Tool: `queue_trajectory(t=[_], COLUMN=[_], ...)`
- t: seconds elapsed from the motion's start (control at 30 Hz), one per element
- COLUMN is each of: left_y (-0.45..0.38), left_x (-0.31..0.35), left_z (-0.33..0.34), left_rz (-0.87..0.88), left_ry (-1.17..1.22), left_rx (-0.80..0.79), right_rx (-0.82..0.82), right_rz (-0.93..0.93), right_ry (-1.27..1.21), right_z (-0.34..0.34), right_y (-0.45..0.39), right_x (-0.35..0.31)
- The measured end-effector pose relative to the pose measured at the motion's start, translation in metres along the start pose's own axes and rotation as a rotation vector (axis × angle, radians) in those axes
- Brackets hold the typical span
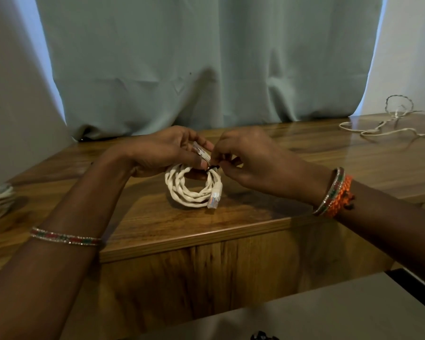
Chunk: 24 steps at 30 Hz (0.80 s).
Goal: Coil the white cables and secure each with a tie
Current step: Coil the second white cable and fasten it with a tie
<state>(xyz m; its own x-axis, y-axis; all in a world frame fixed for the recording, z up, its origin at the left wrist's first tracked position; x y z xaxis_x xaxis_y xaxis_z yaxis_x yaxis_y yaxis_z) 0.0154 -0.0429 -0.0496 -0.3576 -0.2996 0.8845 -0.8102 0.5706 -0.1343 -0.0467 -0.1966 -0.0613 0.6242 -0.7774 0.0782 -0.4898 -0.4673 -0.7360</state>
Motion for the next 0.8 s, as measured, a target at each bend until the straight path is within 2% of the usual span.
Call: queue_trajectory(t=[0.17,0.33,0.5,0.7,0.8], left_y=[-0.002,-0.003,-0.005,-0.007,-0.006], left_x=[-0.003,-0.003,-0.006,-0.004,-0.004], left_z=[0.002,0.005,0.005,0.007,0.008], left_rz=[0.003,0.06,0.093,0.102,0.123], left_ry=[0.032,-0.062,-0.127,-0.167,-0.172], left_rx=[-0.012,0.009,-0.006,-0.01,-0.003], right_rx=[0.079,0.069,0.089,0.099,0.089], right_rz=[-0.01,0.127,0.163,0.12,0.012], right_ry=[0.022,-0.031,-0.041,0.02,0.147], right_z=[0.009,0.013,0.015,0.017,0.02], right_y=[0.005,0.009,0.009,0.013,0.015], right_x=[-0.007,0.001,0.001,-0.004,-0.011])
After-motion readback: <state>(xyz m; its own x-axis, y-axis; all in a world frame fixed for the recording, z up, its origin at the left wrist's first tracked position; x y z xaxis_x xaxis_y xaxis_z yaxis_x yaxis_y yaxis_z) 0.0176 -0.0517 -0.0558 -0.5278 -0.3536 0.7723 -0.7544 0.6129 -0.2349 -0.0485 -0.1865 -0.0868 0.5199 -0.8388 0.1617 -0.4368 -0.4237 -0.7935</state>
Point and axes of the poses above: each hand's wrist, its own y-axis away from the middle knuckle, its own z-axis out of the palm, x = y × z, the point moved 2 cm from there along -y, towards the middle knuckle, and after that the axes turned 10 degrees about x, right-handed, at the moved point
